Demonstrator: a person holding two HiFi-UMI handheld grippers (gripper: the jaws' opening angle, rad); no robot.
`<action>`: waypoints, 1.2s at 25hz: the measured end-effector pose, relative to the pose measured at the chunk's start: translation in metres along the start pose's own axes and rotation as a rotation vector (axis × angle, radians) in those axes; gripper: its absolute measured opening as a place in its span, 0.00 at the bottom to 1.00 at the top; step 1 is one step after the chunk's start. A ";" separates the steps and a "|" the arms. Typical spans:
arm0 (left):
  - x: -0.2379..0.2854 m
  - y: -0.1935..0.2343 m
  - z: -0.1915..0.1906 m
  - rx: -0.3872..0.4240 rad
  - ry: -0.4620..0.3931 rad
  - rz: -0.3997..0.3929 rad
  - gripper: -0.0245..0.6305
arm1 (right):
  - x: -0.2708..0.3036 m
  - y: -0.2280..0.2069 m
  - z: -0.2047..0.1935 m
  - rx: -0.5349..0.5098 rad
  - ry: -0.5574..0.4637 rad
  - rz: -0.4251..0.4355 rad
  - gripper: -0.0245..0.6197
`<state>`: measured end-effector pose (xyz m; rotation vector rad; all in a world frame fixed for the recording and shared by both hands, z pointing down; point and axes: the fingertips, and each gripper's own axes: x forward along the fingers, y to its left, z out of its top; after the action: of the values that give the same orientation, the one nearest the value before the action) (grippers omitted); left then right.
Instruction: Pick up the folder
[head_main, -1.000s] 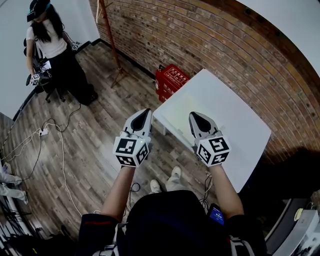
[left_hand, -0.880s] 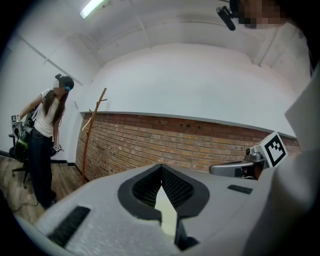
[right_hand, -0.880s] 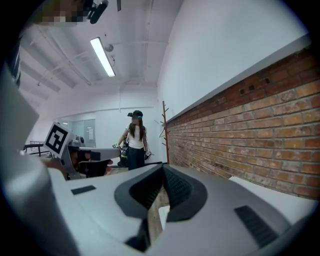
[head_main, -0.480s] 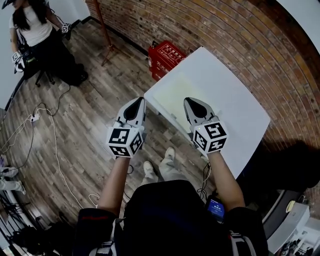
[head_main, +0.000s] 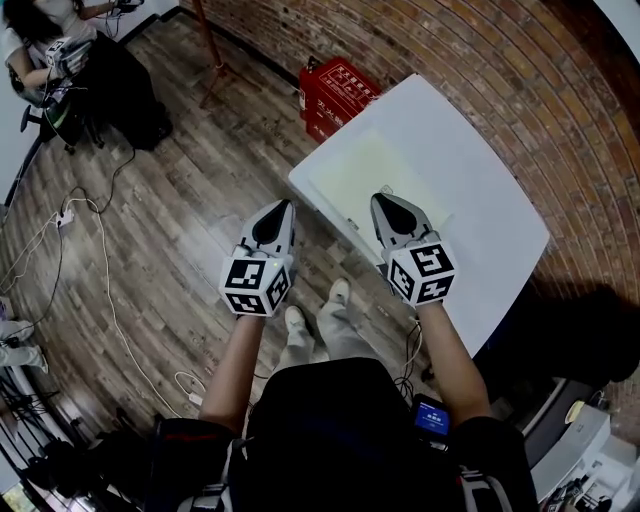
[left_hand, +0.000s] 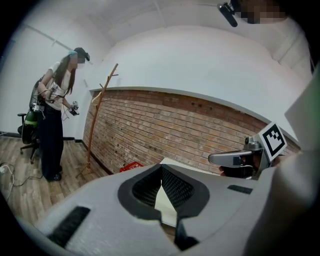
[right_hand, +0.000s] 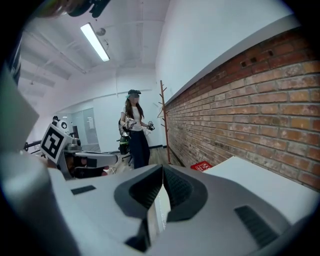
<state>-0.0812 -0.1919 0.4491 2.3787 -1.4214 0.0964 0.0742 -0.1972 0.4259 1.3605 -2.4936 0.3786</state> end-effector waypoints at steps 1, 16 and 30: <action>0.001 0.001 -0.006 -0.012 0.007 0.001 0.07 | 0.002 -0.001 -0.005 0.000 0.010 0.001 0.08; 0.024 0.004 -0.083 -0.098 0.126 -0.036 0.07 | 0.024 -0.021 -0.056 -0.045 0.126 0.016 0.08; 0.043 -0.002 -0.141 -0.202 0.211 -0.065 0.07 | 0.040 -0.043 -0.108 -0.157 0.270 0.035 0.09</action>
<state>-0.0409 -0.1787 0.5899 2.1767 -1.1966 0.1730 0.1015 -0.2126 0.5446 1.1252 -2.2753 0.3407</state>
